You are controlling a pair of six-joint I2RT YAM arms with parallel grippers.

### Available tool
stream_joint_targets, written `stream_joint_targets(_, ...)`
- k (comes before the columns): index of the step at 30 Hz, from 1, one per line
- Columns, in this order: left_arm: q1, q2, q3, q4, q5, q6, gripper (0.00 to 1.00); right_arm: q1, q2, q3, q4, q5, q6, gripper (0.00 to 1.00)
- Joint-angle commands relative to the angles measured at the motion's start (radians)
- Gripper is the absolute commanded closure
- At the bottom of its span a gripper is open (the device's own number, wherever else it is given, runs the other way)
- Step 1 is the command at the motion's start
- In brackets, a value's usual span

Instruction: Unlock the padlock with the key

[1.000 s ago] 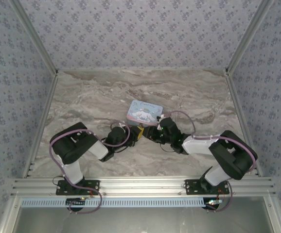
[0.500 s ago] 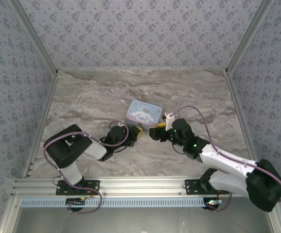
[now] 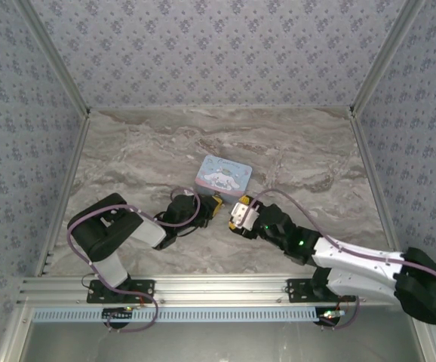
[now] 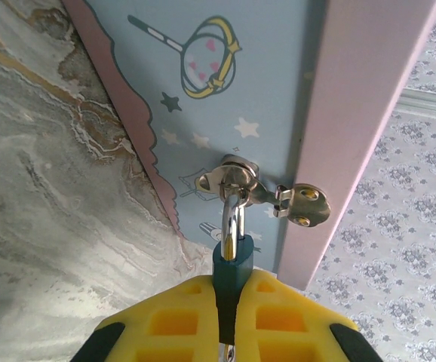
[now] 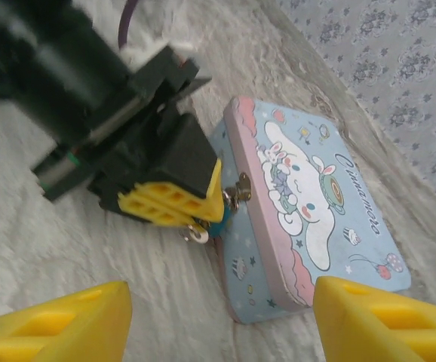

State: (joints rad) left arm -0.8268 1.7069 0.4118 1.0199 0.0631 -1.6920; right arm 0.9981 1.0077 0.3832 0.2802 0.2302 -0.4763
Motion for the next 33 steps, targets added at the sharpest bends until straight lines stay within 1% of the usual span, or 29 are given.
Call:
stream_joint_targets(1,0.001,-0.030,0.030,0.035,0.014,0.008,0.94,0.032,0.115,-0.002,0.086,0.168,-0.216,0.35)
stream_joint_targets(4,-0.001,-0.027,0.033,0.036,0.018,0.005,0.94,0.041,0.239,0.013,0.164,0.222,-0.271,0.38)
stream_joint_targets(5,0.000,-0.027,0.034,0.037,0.020,0.004,0.94,0.043,0.269,0.019,0.194,0.217,-0.279,0.39)
stream_joint_targets(8,0.000,-0.027,0.036,0.038,0.021,0.001,0.94,0.043,0.344,0.049,0.242,0.205,-0.281,0.47)
stream_joint_targets(13,0.001,-0.026,0.035,0.041,0.023,-0.003,0.94,0.043,0.439,0.079,0.315,0.193,-0.295,0.53)
stream_joint_targets(16,-0.001,-0.027,0.036,0.042,0.023,-0.003,0.94,0.039,0.463,0.084,0.352,0.182,-0.292,0.56)
stream_joint_targets(24,0.001,-0.026,0.036,0.045,0.026,-0.006,0.94,0.027,0.496,0.106,0.359,0.164,-0.289,0.65)
stream_joint_targets(31,0.001,-0.026,0.035,0.048,0.026,-0.008,0.94,0.019,0.528,0.117,0.369,0.162,-0.297,0.68)
stream_joint_targets(33,0.000,-0.026,0.035,0.047,0.026,-0.009,0.94,0.017,0.539,0.118,0.374,0.165,-0.296,0.71)
